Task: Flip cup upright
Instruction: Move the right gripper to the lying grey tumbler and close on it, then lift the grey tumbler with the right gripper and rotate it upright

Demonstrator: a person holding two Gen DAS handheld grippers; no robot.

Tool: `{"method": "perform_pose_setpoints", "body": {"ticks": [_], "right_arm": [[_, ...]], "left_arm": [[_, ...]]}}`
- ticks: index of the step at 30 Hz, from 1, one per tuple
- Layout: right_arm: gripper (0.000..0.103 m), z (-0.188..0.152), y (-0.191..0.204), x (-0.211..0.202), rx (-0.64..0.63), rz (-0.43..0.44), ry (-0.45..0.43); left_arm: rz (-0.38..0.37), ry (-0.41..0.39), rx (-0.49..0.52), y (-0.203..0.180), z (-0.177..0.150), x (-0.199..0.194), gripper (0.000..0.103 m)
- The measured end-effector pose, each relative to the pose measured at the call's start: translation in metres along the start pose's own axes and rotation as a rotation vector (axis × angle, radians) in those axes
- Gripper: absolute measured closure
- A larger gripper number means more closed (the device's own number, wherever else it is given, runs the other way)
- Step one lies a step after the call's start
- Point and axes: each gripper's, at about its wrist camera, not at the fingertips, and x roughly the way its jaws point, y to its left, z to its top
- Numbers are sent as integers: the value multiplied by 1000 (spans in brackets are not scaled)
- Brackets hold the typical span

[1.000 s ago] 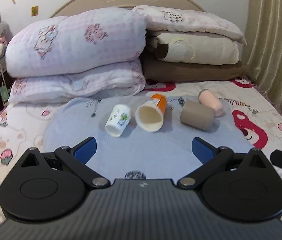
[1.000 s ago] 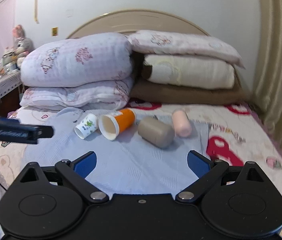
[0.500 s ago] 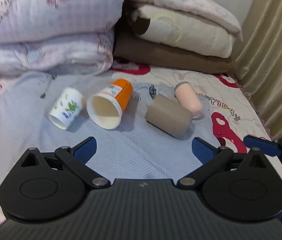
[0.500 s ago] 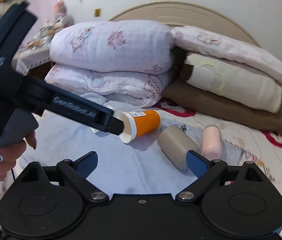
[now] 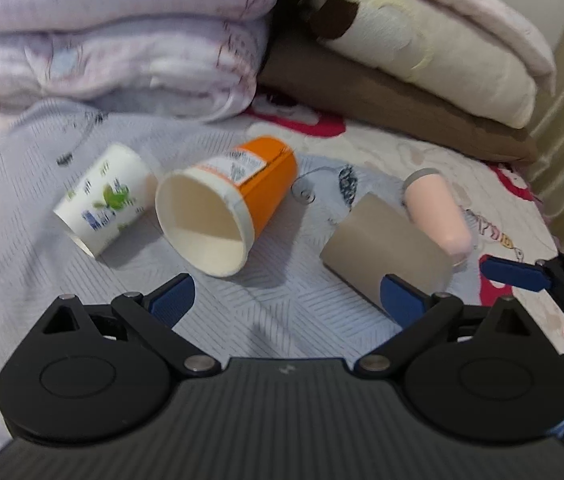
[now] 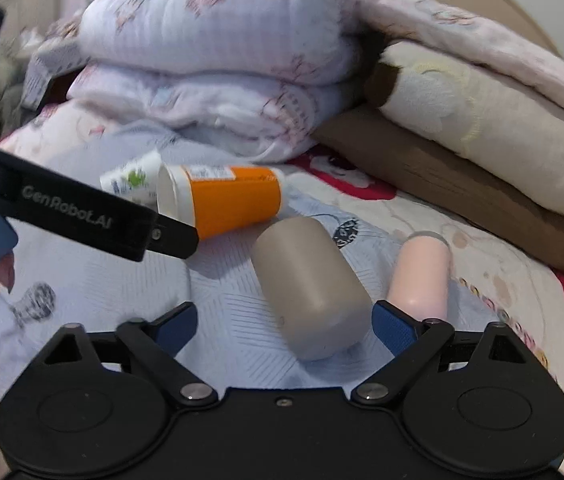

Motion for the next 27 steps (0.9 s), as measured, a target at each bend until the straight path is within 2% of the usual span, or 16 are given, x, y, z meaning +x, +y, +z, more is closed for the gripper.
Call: {"method": "perform_pose_setpoints", "body": {"ticks": [1, 4, 6, 9, 11, 15, 20, 23, 27], "right_arm": [[11, 2, -5, 6, 1, 29, 8], [11, 7, -9, 18, -23, 32, 16], [11, 9, -7, 27, -75, 15, 16], [11, 12, -7, 48, -161, -21, 64], [12, 13, -9, 61, -201, -35, 98], [13, 17, -15, 79, -180, 2, 142], [14, 22, -14, 100, -223, -23, 182], [19, 24, -13, 109, -227, -24, 223], [19, 24, -9, 105, -202, -34, 235]], "left_arm": [[-6, 0, -1, 2, -2, 2, 3], [-34, -2, -14, 6, -4, 8, 3], [-63, -2, -24, 7, -3, 12, 3], [-117, -15, -27, 12, -3, 19, 3], [-117, -12, -37, 15, -4, 24, 3], [-155, -10, -49, 17, -3, 30, 4], [-156, -18, -54, 17, -4, 26, 5], [-156, -17, -58, 19, -5, 23, 5], [-159, -15, -71, 24, -7, 21, 5]]}}
